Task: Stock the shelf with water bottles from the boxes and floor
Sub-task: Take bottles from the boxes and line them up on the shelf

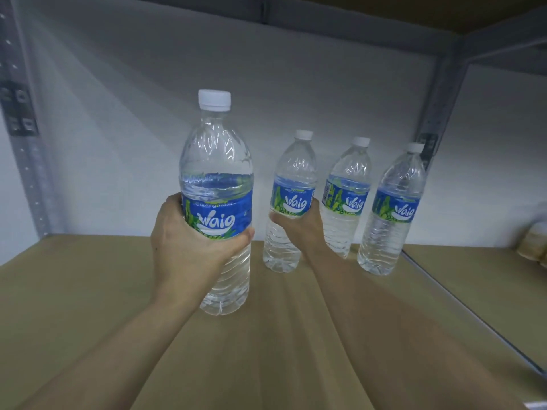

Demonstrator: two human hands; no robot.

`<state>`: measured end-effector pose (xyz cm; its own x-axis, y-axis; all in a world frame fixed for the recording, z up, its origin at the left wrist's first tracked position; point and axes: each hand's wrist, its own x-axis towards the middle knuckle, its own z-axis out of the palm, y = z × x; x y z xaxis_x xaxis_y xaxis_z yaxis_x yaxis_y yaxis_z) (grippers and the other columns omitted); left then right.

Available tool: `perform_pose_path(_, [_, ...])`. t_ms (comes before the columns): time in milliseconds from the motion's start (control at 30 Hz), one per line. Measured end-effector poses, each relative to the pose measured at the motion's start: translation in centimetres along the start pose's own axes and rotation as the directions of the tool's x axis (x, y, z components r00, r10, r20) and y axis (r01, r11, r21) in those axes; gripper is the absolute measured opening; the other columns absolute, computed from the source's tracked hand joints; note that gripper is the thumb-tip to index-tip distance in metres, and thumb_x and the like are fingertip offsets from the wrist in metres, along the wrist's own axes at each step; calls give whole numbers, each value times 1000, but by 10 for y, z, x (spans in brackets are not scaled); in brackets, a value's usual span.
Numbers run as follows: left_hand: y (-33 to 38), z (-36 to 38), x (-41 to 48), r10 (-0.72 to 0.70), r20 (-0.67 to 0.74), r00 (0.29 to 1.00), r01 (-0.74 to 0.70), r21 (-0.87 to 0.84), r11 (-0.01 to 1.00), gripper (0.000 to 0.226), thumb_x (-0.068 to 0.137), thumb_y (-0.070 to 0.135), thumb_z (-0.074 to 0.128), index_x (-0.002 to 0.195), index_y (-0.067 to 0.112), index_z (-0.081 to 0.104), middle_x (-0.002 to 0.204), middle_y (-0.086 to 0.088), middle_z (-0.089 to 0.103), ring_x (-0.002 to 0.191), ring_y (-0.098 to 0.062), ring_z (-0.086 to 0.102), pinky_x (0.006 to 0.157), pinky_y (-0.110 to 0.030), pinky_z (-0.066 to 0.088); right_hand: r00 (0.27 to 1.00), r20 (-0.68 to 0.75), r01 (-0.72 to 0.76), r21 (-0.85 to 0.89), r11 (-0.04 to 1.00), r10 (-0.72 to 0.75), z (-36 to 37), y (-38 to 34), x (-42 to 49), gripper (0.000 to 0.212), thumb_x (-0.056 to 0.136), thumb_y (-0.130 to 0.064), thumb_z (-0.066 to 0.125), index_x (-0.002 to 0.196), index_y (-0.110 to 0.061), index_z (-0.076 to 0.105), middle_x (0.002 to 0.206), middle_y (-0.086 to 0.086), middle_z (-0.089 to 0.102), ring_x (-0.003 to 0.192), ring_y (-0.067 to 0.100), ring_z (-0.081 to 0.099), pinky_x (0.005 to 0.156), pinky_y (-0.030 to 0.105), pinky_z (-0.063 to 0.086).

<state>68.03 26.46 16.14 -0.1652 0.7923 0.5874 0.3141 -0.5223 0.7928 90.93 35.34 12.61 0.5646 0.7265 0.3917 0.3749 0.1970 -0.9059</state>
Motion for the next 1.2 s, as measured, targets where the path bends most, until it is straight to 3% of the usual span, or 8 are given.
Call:
perform_pose_path(233, [-3,3,1,14,-13,1000,-14,0,1000,72,45,41,93,102,22,52,96,7,60,83,-5,59,63,-11,39,999,-34,-15,-8,1000,15,4,0,3,77,58,-27,92,121,-10,51,105,-2,67,88,7,67,75,25,59])
perform_pose_path(333, [-6,4,3,14,-37,999,-15,-2,1000,71,45,41,93,101,22,52,96,5,60,85,-10,59,63,-12,40,1000,-29,0,5,1000,0,3,-1,-1,75,65,-16,90,124,-11,44,102,-8,60,84,-3,59,63,4,48])
perform_pose_path(433, [-8,7,5,8,-53,999,-9,-4,1000,71,45,42,92,101,22,52,97,4,61,85,-11,59,63,-12,40,1000,-17,-12,2,1000,12,3,1,-4,80,67,-13,89,129,-12,39,103,-9,56,84,-6,56,60,0,43])
perform_pose_path(633, [-9,19,6,19,-35,999,-19,-5,1000,76,44,42,92,105,20,53,99,4,60,87,-12,61,69,-20,46,974,127,-168,-141,976,186,-10,4,-28,107,71,-45,85,153,-15,22,148,-1,45,134,21,46,109,36,39])
perform_pose_path(800, [-11,38,10,19,-33,999,-19,-13,1000,74,44,41,92,102,18,54,98,1,59,87,-13,59,68,-17,42,946,231,-89,-485,870,226,-24,25,-73,67,86,-42,65,144,-20,40,139,-2,53,128,22,51,97,31,41])
perform_pose_path(900, [-15,52,17,33,-32,999,-33,-10,999,74,44,41,91,103,18,53,99,1,58,89,-13,58,72,-21,44,950,265,81,-721,688,167,-39,34,-95,44,94,-41,50,128,-14,54,133,4,54,123,25,51,97,34,41])
perform_pose_path(1000, [-18,66,28,38,-17,999,-38,7,999,75,45,39,91,105,17,52,101,0,57,88,-12,54,76,-25,45,942,301,163,-801,576,152,-47,43,-106,54,95,-53,41,133,-16,53,140,0,49,132,21,41,108,36,34])
perform_pose_path(1200, [-29,89,56,29,-37,999,-27,34,999,78,47,34,92,110,12,53,103,-1,53,83,-8,46,76,-22,41,947,312,225,-810,541,73,-46,55,-105,57,93,-59,38,133,-20,51,140,-5,46,133,17,38,109,34,31])
